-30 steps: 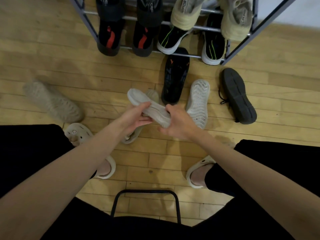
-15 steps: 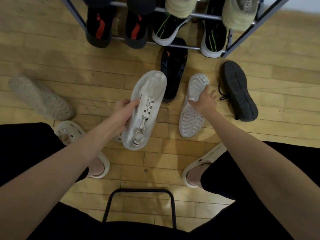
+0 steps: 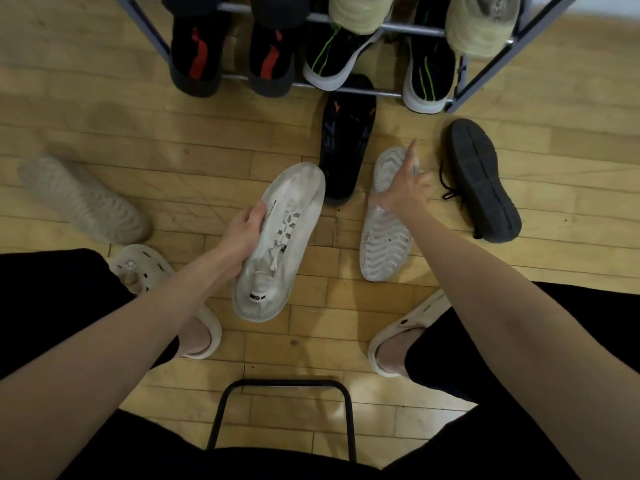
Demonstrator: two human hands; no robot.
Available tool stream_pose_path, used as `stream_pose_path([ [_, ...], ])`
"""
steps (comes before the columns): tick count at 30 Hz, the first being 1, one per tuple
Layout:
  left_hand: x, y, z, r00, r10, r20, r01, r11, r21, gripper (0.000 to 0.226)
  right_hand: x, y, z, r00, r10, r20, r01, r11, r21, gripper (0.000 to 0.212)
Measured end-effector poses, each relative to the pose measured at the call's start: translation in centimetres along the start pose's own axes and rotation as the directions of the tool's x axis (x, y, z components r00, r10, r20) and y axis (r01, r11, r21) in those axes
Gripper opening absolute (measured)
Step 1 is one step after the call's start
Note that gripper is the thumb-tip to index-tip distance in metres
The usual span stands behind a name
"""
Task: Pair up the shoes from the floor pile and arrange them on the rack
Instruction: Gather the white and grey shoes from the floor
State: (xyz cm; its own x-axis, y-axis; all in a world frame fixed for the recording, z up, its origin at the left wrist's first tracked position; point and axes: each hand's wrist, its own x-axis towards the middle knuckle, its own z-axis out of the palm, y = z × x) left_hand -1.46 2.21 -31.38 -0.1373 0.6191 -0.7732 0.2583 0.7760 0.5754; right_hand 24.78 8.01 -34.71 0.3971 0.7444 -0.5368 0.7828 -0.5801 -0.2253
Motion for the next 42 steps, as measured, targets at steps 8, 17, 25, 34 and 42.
stream_pose_path([
  [8, -1.6, 1.5, -1.0, 0.983, -0.090, 0.163, 0.101, 0.993, -0.061, 0.060, -3.9, -1.9, -4.9, 0.922, -0.356, -0.150, 0.360, 0.933, -0.003, 0.114],
  [17, -4.7, 4.5, -3.0, 0.882, -0.227, 0.414, 0.285, 0.955, -0.083, 0.038, -11.3, -0.8, -6.5, 0.841, -0.446, -0.305, 0.473, 0.881, 0.016, 0.083],
  [25, -9.2, 5.4, -3.2, 0.915, -0.303, 0.266, 0.347, 0.928, -0.135, 0.007, -15.3, -1.4, -7.1, 0.988, -0.099, -0.118, 0.137, 0.916, 0.378, 0.072],
  [34, -13.8, 6.5, -5.8, 1.000, 0.005, -0.004, -0.006, 0.999, -0.051, 0.023, -19.5, -2.1, -9.7, 0.997, -0.018, 0.074, -0.035, 0.755, 0.655, 0.009],
  [42, -17.0, 11.5, -11.7, 0.842, 0.390, -0.373, -0.460, 0.880, -0.117, 0.026, -22.6, -4.6, -14.8, 0.927, -0.195, -0.321, 0.375, 0.514, 0.771, 0.047],
])
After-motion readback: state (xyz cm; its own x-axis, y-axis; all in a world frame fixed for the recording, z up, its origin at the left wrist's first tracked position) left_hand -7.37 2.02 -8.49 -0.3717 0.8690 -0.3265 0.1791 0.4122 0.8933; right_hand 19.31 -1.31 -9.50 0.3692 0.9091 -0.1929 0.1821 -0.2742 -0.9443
